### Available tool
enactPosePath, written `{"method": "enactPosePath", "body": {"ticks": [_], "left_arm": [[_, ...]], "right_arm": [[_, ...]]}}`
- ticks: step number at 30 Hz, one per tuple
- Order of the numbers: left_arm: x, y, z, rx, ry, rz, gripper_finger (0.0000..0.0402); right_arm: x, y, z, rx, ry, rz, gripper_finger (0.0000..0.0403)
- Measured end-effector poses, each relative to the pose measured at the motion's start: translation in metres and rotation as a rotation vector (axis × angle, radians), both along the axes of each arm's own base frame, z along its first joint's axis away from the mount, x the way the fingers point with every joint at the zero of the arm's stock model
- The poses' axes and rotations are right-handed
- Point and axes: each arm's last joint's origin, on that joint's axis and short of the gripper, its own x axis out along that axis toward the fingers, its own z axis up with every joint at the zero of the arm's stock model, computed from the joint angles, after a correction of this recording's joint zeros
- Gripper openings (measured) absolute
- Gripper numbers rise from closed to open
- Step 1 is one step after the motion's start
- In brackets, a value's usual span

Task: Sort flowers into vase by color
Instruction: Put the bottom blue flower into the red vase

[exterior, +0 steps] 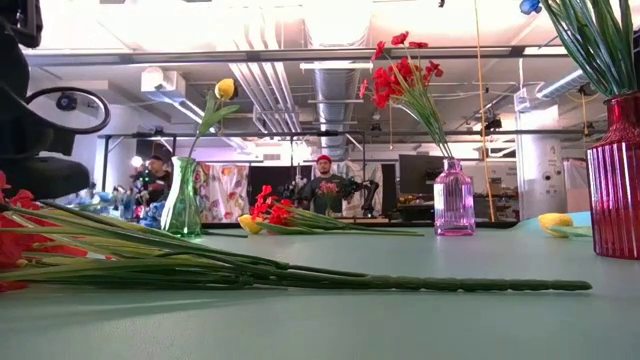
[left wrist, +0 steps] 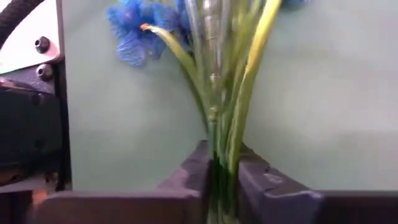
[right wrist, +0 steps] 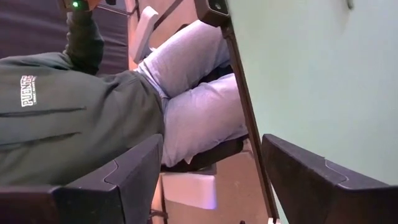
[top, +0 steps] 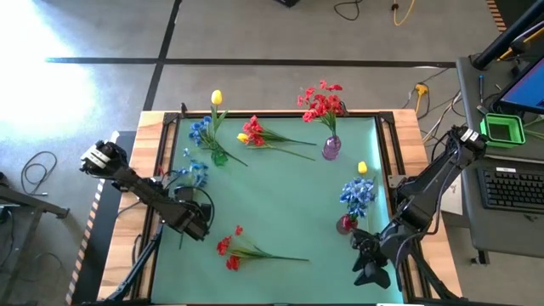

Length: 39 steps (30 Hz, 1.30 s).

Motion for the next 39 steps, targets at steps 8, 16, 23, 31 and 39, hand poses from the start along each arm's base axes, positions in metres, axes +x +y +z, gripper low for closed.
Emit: {"method": "enactPosePath", "body": {"ticks": [8,16,23,31,39], "left_arm": [[0.013,-0.011,0.021,-0.088,0.001,-0.103,0.0002],[0.042,-0.033,0.078,-0.116,-0.203,-0.398,0.0],[0.067,-0.056,0.151,0.134,-0.458,-0.789,0.0],[0.095,-0.075,0.223,0.448,-0.675,-1.222,0.0],[0.118,-0.082,0.249,0.703,-0.904,-1.508,0.0]], "right_arm": [[0.006,0.004,0.011,0.041,-0.163,0.048,0.0258],[0.009,0.006,0.02,0.082,-0.262,0.068,0.0259],[0.014,0.009,0.035,0.092,-0.485,0.07,0.0256],[0.021,0.007,0.051,0.046,-0.684,0.042,0.0247],[0.043,0.032,0.087,-0.123,-0.874,0.093,0.0246]]}}
